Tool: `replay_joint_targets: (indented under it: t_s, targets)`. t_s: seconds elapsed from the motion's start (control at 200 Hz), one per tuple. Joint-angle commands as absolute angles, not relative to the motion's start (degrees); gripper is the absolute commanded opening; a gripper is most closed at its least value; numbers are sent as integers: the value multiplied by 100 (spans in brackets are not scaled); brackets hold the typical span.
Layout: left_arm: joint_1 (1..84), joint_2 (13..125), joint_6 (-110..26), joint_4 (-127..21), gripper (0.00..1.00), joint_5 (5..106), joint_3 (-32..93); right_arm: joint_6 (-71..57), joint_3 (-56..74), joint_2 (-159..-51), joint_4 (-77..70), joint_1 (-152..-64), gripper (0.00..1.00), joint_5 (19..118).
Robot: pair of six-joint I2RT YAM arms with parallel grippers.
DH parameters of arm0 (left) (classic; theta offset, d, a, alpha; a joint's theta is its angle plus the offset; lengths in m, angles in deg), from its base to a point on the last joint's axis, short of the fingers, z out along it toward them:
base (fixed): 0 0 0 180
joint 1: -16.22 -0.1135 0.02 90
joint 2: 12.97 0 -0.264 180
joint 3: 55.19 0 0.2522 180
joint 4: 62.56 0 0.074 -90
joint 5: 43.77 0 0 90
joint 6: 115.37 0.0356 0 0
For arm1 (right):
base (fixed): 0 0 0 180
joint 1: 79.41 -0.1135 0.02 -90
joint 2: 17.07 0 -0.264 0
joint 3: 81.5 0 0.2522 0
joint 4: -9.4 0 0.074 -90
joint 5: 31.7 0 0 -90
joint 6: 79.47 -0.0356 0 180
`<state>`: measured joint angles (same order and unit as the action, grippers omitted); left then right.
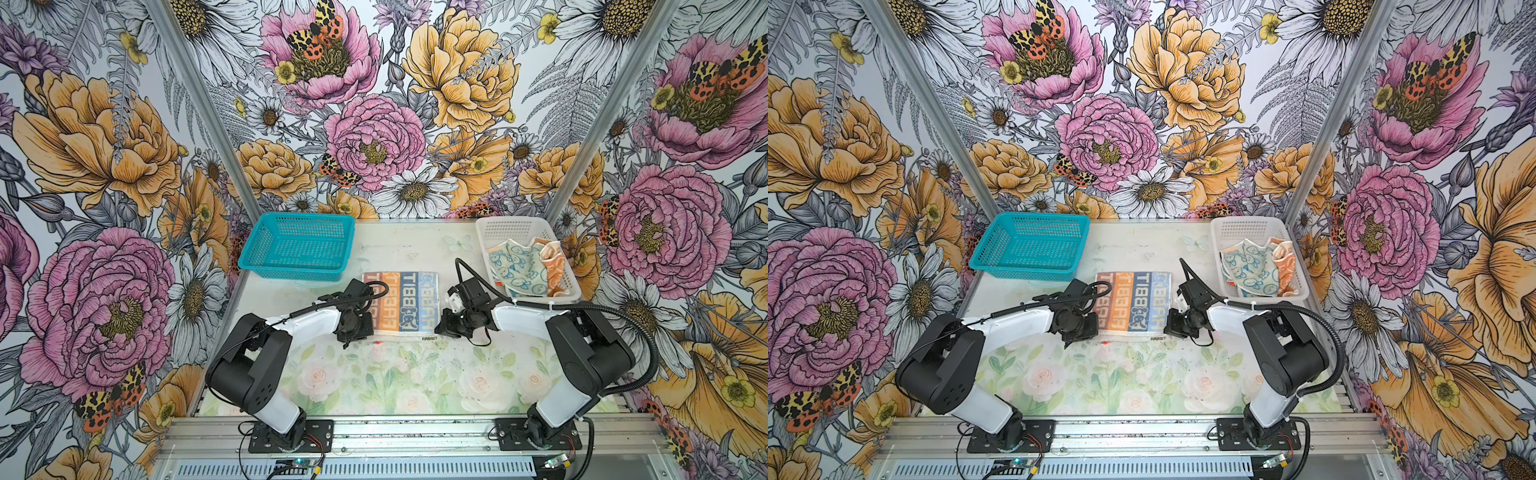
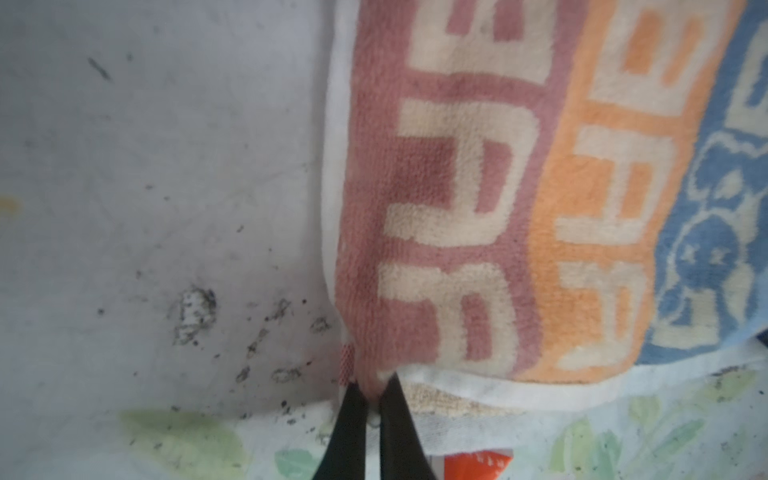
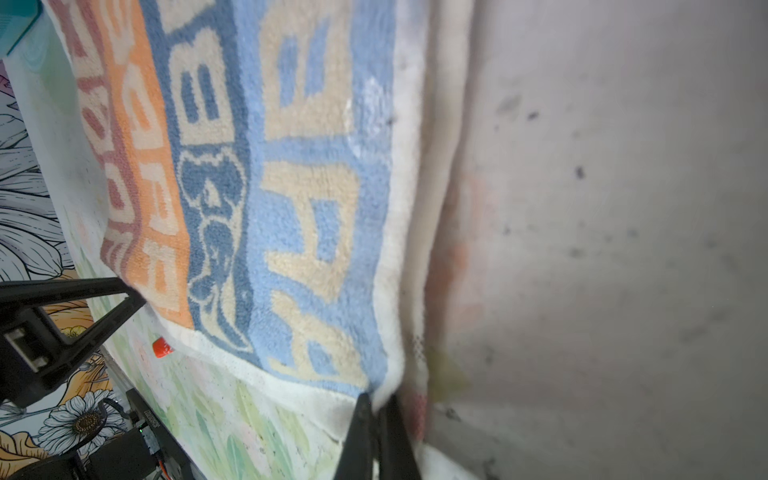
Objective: Fold and stack the towels
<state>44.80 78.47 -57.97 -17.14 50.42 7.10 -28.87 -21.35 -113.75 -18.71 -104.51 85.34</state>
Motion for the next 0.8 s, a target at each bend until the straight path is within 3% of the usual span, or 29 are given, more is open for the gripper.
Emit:
replay_joint_targets:
  t_s: [0.0,0.485,0.796]
  targets:
    - [4306,8076,-5571,-1855,0,5102,993,-2787,-1878,-11653,-1832,-10309,0,8320]
    - [4248,7033,-5575,-1294,0,5014,933,-2739,-1621,-10844,-2344,-10255,0,8482]
    - [4576,7226,-5726,-1333,0,4924,722,-2711,-1944,-10955,-2324,-10326,0,8317]
